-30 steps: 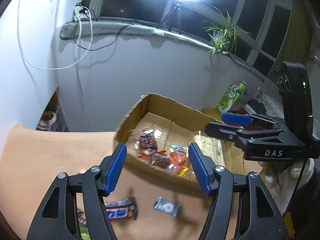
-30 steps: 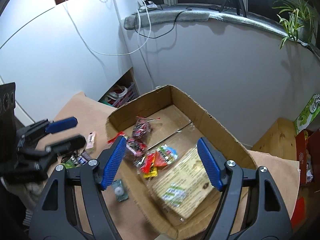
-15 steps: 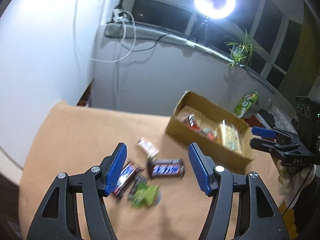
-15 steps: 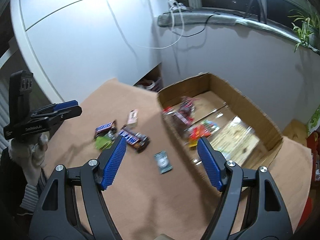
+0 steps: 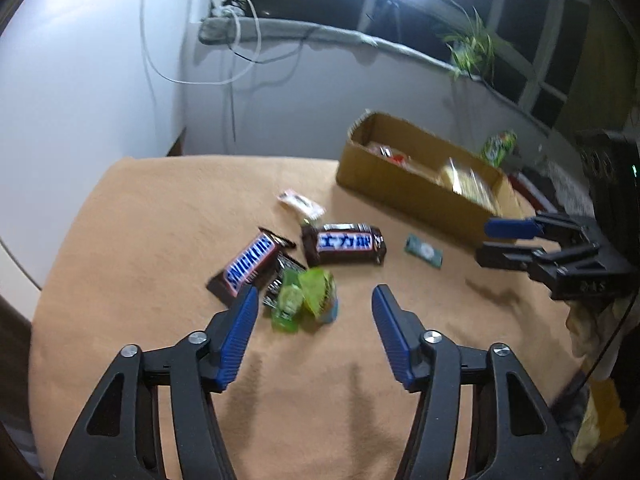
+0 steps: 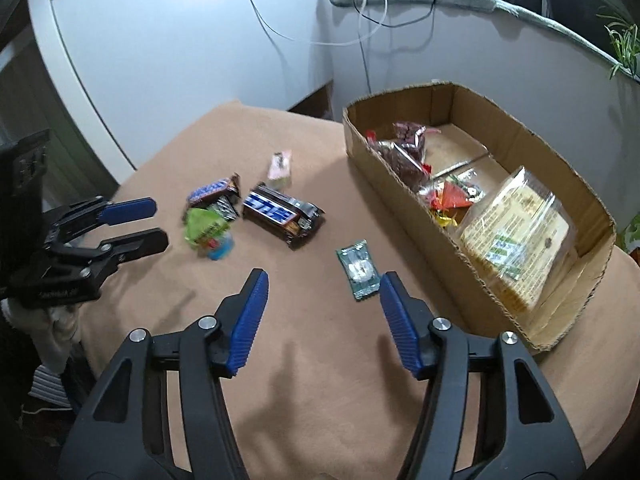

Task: Organize snacks
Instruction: 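Withdraw both grippers from the box back over the table, then grasp the green mint candy with the right gripper while the left grasps the green jelly candy, then carry both candies over the box and open both grippers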

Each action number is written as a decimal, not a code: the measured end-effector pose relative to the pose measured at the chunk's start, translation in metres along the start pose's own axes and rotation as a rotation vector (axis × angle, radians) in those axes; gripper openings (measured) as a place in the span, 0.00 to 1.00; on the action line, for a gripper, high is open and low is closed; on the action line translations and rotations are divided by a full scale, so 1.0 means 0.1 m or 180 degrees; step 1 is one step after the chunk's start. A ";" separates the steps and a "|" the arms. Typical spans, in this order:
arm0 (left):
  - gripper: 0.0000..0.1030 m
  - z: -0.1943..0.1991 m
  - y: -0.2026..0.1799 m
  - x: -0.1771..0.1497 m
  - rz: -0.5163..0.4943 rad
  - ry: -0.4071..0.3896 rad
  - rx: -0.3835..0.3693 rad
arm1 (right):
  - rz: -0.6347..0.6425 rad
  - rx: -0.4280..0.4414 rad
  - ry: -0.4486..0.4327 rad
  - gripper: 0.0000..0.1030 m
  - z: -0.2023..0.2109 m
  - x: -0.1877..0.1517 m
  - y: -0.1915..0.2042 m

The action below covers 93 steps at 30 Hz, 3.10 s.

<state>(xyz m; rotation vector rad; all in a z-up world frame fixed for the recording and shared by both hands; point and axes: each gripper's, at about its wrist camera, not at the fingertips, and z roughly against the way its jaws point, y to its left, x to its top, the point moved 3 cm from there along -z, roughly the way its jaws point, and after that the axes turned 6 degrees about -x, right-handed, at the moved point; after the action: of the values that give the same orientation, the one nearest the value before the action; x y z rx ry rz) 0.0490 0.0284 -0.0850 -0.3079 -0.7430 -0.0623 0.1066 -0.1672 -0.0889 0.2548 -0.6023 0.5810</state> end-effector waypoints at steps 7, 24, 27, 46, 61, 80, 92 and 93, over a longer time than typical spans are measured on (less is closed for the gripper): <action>0.53 -0.11 0.00 -0.05 -0.0069 0.0029 0.0003 | 0.0025 -0.0162 0.0135 0.47 -0.33 -0.02 0.00; 0.40 -0.45 -0.07 -0.07 -0.0225 0.0178 -0.0076 | 0.0051 -0.0361 0.0273 0.46 -0.71 0.02 -0.04; 0.40 -0.50 -0.11 -0.05 -0.0265 0.0196 -0.0058 | 0.0050 -0.0373 0.0274 0.39 -0.72 0.03 -0.04; 0.21 -0.59 -0.10 -0.08 -0.0237 0.0225 -0.0049 | 0.0018 -0.0331 0.0274 0.23 -0.63 -0.01 -0.03; 0.21 -0.30 -0.18 0.14 -0.0190 -0.0025 -0.0151 | -0.0091 -0.0233 -0.0089 0.23 0.00 0.03 -0.14; 0.21 -0.64 -0.82 0.94 -0.0385 -0.0221 -0.0462 | -0.0446 -0.0587 -0.0365 0.23 0.45 0.30 -1.05; 0.21 -1.06 -1.05 1.10 -0.0407 -0.0043 -0.0491 | -0.0633 -0.0677 -0.0250 0.23 0.24 0.31 -1.53; 0.21 -1.10 -1.06 1.09 -0.0410 -0.0019 -0.0484 | -0.0635 -0.0679 -0.0244 0.23 0.23 0.30 -1.54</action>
<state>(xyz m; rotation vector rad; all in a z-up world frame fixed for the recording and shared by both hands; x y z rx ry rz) 0.1842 -0.0995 -0.0604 -0.4049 -0.7650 -0.2407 0.2057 -0.2879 -0.0616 0.1342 -0.6985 0.3125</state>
